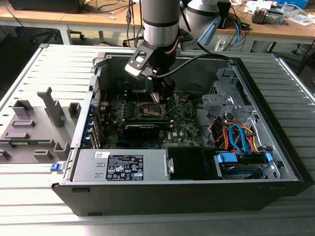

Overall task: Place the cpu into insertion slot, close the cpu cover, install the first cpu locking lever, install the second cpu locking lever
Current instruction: 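Place the cpu into insertion slot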

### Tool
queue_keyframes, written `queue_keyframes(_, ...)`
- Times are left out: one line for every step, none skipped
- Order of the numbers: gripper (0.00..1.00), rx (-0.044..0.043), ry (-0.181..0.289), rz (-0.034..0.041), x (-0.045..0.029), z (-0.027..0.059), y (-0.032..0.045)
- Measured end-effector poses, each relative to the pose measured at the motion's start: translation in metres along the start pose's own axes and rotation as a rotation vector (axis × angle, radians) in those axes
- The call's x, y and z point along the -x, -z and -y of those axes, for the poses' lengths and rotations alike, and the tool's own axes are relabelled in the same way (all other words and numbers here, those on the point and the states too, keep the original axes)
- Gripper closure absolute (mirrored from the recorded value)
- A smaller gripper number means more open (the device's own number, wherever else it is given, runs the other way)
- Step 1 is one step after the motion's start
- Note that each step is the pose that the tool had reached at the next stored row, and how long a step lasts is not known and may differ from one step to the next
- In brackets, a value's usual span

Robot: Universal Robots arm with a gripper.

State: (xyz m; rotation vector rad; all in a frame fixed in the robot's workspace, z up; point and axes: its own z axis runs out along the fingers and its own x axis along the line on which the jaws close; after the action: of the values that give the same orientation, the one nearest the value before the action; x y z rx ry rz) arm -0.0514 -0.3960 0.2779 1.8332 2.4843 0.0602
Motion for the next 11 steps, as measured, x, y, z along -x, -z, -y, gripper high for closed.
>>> queue_keyframes(0.46, 0.0000, -0.001, 0.0002, 0.0000, 0.0000, 0.0000)
queue_keyframes(0.46, -0.0001, -0.003, 0.0005, 0.0000, 0.0000, 0.0000)
queue_keyframes(0.46, -0.0002, -0.005, 0.0007, 0.0000, 0.0000, 0.0000)
queue_keyframes(0.46, -0.0002, -0.006, 0.0009, 0.0000, 0.0000, 0.0000)
queue_keyframes(0.46, -0.0003, -0.007, 0.0011, 0.0000, 0.0000, 0.0000)
queue_keyframes(0.46, -0.0004, -0.010, 0.0014, 0.0000, 0.0000, 0.0000)
queue_keyframes(0.46, -0.0005, -0.011, 0.0016, 0.0000, 0.0000, 0.0000)
queue_keyframes(0.46, -0.0006, -0.013, 0.0018, 0.0000, 0.0000, 0.0000)
queue_keyframes(0.46, -0.0006, -0.015, 0.0021, 0.0000, 0.0000, 0.0000)
queue_keyframes(0.46, -0.0008, -0.018, 0.0024, 0.0000, 0.0000, 0.0000)
queue_keyframes(0.46, -0.0008, -0.019, 0.0027, 0.0000, 0.0000, 0.0000)
